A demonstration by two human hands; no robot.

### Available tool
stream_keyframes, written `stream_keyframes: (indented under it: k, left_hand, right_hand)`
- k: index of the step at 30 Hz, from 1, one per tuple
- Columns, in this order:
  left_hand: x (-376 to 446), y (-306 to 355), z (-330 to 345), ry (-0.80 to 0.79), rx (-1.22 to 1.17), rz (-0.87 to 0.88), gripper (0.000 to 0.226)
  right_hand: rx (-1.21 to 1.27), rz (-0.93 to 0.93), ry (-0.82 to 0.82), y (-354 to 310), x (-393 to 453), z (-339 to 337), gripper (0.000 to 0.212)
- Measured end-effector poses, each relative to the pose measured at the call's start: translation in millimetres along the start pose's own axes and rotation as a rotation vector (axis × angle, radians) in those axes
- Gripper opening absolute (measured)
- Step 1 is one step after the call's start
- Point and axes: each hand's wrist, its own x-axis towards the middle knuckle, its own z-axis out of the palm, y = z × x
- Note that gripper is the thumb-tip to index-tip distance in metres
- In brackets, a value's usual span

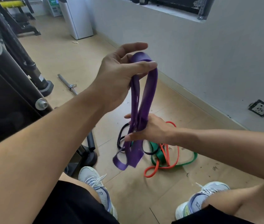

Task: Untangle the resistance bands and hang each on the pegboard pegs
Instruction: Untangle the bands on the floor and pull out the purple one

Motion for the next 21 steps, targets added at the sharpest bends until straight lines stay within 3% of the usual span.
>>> stream_keyframes:
  k: [3, 8, 17, 21]
  left_hand:
    - [-3, -2, 6, 0.006, -0.018, 0.005, 0.035]
    - [-4, 2, 2, 0.049, -0.091, 0.021, 0.032]
    - [5, 14, -66, 0.171, -0.001, -0.032, 0.040]
    - [9, 2, -106, 0.143, 0.239, -0.145, 0.066]
  right_hand:
    - [0.130, -0.027, 0.064, -11, 0, 8, 0.057]
    - [0.129, -0.078, 0.102, -10, 5, 17, 0.009]
    - [0.072, -0.022, 0.103, 17, 17, -30, 0.028]
    - [0.083, 0.036, 0.167, 25, 13, -61, 0.045]
